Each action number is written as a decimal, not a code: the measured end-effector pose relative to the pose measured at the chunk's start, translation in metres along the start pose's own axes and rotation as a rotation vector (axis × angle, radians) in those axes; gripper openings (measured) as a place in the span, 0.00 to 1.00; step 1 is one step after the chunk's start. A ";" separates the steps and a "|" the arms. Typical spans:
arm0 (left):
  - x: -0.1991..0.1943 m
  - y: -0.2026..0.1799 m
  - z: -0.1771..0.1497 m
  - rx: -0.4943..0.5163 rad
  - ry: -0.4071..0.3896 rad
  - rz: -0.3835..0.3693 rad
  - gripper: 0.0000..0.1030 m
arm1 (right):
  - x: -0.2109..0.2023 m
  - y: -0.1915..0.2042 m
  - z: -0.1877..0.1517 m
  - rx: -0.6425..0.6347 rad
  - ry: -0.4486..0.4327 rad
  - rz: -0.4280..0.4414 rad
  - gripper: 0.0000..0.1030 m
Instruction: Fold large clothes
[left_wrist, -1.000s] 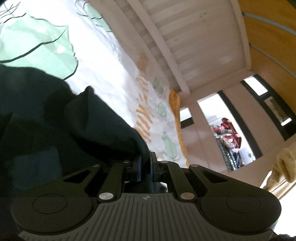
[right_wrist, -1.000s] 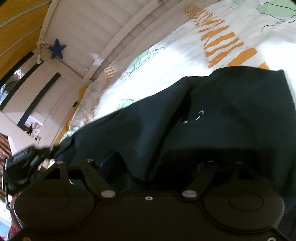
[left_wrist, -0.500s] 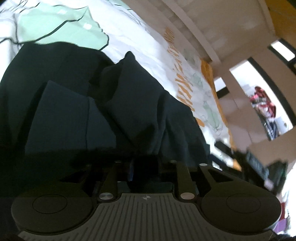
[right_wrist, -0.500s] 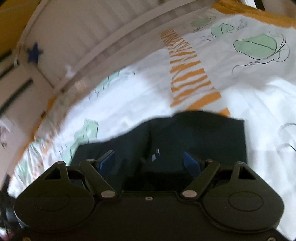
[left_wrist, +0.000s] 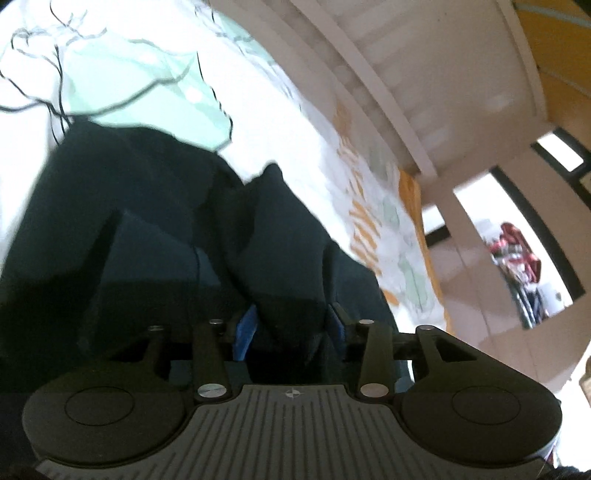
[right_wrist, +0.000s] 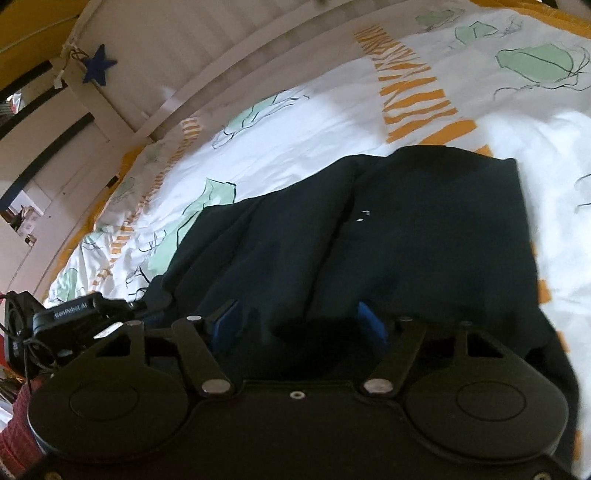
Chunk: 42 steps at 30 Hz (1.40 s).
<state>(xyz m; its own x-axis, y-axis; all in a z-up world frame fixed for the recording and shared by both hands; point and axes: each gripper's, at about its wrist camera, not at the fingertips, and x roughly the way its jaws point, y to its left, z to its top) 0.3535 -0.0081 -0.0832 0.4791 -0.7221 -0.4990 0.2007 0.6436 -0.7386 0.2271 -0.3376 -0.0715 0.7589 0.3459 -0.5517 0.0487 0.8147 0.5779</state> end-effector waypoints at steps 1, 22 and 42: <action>0.000 0.000 0.001 -0.001 -0.005 0.003 0.42 | 0.001 0.001 0.001 -0.003 -0.004 -0.006 0.47; 0.005 -0.034 -0.004 0.272 0.005 0.069 0.07 | -0.002 -0.030 0.007 0.064 -0.040 -0.027 0.21; -0.016 -0.028 -0.018 0.366 -0.119 0.254 0.50 | -0.008 -0.017 -0.003 -0.070 -0.108 -0.206 0.73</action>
<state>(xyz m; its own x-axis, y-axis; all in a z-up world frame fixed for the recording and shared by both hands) 0.3249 -0.0189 -0.0628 0.6425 -0.5095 -0.5724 0.3425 0.8591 -0.3803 0.2183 -0.3528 -0.0779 0.8026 0.1205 -0.5843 0.1674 0.8946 0.4144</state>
